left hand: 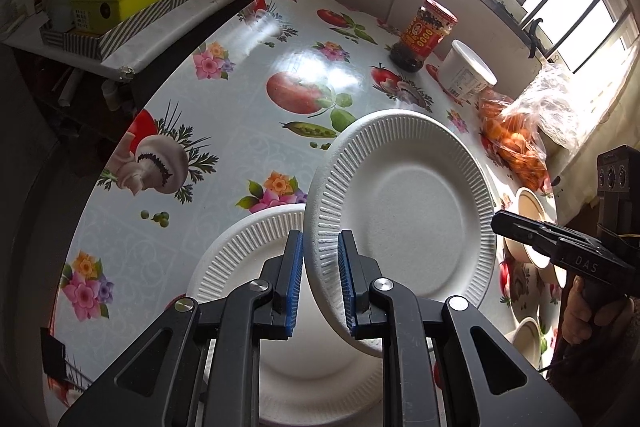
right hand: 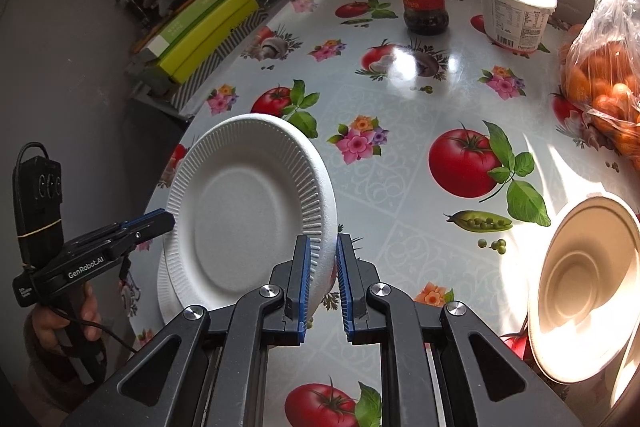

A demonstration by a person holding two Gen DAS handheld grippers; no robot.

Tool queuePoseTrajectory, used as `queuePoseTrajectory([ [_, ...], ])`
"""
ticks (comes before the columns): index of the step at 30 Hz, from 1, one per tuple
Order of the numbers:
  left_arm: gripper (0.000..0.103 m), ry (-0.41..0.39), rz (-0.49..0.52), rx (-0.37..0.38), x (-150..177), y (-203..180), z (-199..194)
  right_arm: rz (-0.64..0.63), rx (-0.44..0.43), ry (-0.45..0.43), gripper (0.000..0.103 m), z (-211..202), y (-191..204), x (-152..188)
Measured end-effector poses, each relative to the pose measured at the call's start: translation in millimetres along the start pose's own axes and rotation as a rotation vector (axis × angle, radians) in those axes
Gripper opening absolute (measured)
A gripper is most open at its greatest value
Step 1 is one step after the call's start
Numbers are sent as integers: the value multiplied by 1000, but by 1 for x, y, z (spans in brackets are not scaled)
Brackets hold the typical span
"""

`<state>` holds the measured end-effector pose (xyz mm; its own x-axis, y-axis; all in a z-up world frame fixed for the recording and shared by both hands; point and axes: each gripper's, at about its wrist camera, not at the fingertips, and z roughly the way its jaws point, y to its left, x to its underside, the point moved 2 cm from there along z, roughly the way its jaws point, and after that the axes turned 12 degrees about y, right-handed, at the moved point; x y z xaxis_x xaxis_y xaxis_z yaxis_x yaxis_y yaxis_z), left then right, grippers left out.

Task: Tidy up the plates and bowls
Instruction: 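Carry the white plate over the plate stack and lower it onto it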

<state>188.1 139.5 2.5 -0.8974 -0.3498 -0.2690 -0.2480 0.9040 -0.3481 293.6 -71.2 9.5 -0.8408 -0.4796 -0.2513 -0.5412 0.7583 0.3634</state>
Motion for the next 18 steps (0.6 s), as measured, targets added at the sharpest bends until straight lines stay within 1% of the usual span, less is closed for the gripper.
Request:
queuePoseTrajectory([
  [5,18,-9,-17,-10,11,9,-5,-14,-13,9,14,7,11,7],
  [18,18,-25,-62,-5,33,32,-15,-48,-25,38,15,22,31,17],
])
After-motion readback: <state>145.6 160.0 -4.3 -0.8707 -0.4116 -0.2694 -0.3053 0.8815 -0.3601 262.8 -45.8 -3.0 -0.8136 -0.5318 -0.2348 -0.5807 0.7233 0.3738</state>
